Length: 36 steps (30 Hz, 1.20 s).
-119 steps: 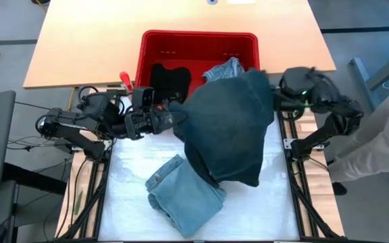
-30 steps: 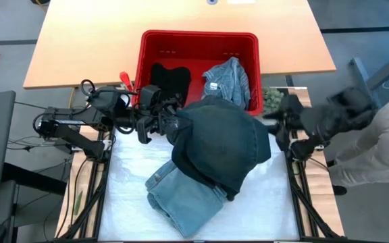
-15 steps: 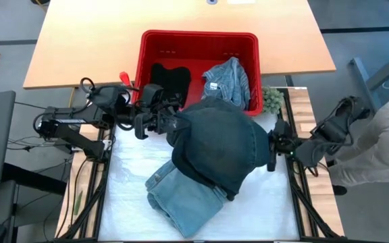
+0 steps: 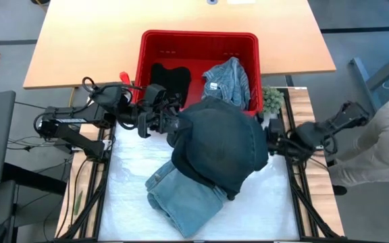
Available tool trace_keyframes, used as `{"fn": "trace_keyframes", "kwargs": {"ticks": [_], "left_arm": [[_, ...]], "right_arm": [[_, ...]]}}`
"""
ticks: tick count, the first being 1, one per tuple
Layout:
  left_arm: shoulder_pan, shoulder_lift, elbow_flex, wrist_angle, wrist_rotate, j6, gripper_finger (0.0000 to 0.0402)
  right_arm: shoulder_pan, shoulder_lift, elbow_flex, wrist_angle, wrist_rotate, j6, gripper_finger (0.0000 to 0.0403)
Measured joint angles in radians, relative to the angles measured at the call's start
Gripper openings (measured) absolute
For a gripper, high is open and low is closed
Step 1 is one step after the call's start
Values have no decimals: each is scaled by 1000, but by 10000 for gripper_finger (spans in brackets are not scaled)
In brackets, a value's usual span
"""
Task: Fold Laundry from Bin
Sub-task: Fold the dark blue pants
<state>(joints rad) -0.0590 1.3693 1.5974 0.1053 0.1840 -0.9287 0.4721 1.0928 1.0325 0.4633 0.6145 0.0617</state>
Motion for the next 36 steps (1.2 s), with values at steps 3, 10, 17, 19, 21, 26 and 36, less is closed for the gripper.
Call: {"fn": "trace_keyframes", "kwargs": {"ticks": [3,10,17,19,21,26,36], "left_arm": [[19,-1,1,27,2,-1,4],[79,1,0,167,-12,-4,4],[164,0,1,160,17,-22,4],[190,0,1,160,33,-47,4],[212,0,1,161,46,-80,4],[255,3,1,200,86,-113,4],[257,5,0,227,144,-83,57]], "right_arm": [[-45,11,0,141,-118,3,17],[-140,-7,81,283,-191,42,17],[-229,17,363,-109,-192,232,17],[-242,39,479,-286,-192,272,17],[-252,70,588,-427,-192,301,16],[-280,154,794,-603,-195,336,16],[-331,204,960,-857,-227,457,16]]}}
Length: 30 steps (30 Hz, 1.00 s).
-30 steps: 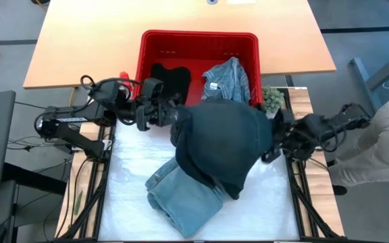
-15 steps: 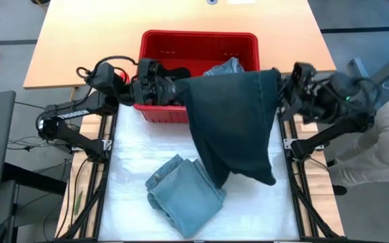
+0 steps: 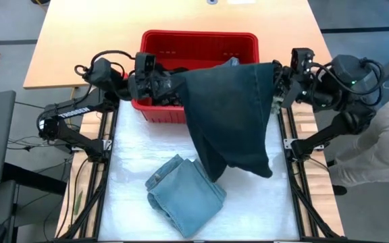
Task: Fold Laundry from Bin
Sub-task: Fold the dark blue pants
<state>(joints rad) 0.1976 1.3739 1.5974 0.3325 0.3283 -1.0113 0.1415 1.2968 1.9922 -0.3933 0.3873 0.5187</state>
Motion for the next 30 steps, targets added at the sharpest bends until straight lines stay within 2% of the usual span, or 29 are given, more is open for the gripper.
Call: {"fn": "trace_keyframes", "kwargs": {"ticks": [5,12,16,18,21,26,30], "left_arm": [[0,2,-1,-15,5,23,99],[-2,2,-1,-2,8,15,148],[-10,3,-1,-10,-17,23,172],[-10,2,-1,-45,-38,24,182],[-10,2,-1,-135,-73,36,193],[-21,3,-1,-246,-146,44,196],[-27,6,-1,-256,-170,46,196]], "right_arm": [[-22,-4,10,-97,-25,39,16],[-32,-10,16,-131,-54,37,16],[-71,-16,35,-155,-54,47,16],[-73,-12,36,-155,-95,63,16],[-73,7,36,-147,-168,82,16],[-72,19,34,-141,-181,68,16],[-73,16,35,-123,-179,56,16]]}}
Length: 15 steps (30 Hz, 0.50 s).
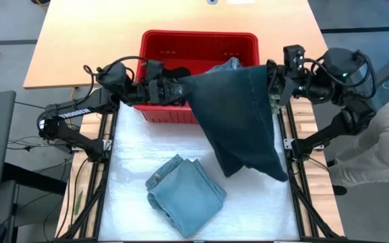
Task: Fold Laundry from Bin
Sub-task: Fold the dark blue pants
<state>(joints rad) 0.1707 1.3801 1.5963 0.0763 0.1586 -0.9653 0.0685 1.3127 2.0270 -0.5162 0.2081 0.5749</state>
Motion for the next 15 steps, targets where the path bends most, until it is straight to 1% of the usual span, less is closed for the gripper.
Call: {"fn": "trace_keyframes", "kwargs": {"ticks": [2,5,10,13,15], "left_arm": [[-9,17,2,9,-18,-5,196],[-18,51,1,41,-17,-20,196],[-34,89,-1,192,39,-50,192],[-48,93,-1,247,35,-49,166],[-50,93,-1,274,18,-43,132]], "right_arm": [[0,8,0,24,1,-7,16],[2,19,0,37,-15,-7,16],[2,11,1,3,-27,-7,16],[2,-4,1,1,-27,-7,16],[2,-9,1,1,-27,-7,16]]}}
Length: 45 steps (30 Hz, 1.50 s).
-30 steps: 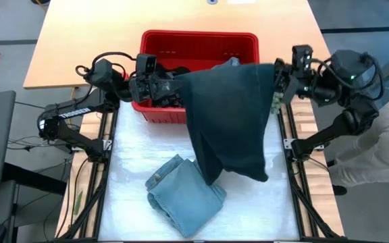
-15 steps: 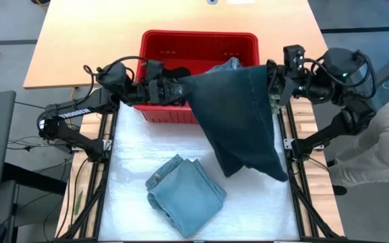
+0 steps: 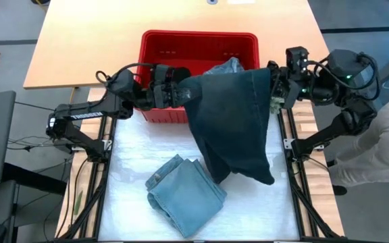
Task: Fold Laundry from Bin
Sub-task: Fold the dark blue pants
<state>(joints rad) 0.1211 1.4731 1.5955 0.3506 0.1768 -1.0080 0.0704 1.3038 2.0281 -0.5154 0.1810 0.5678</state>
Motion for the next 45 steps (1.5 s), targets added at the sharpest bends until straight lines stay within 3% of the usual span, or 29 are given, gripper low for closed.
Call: {"fn": "trace_keyframes", "kwargs": {"ticks": [4,6,14,23,27,31,37,42,45], "left_arm": [[1,0,0,81,-5,4,32],[-4,0,0,111,-7,11,12],[-11,0,0,160,22,21,3],[-17,1,0,157,73,25,1],[-16,-10,0,119,132,18,1],[-17,-43,0,-68,123,81,1],[-16,-21,0,-204,73,107,0],[-17,2,0,-201,81,108,0],[-23,2,0,-202,77,106,0]], "right_arm": [[0,-13,0,-1,0,-5,16],[0,-25,0,-15,-2,-22,16],[0,-69,2,-165,-49,-60,27],[0,-133,0,-440,-77,-168,117],[0,-173,1,-438,-77,-231,168],[0,-202,1,-391,-6,-275,209],[-1,-174,3,-205,27,-337,227],[0,-81,1,-162,-215,-367,239],[1,-26,-4,-185,-248,-361,255]]}}
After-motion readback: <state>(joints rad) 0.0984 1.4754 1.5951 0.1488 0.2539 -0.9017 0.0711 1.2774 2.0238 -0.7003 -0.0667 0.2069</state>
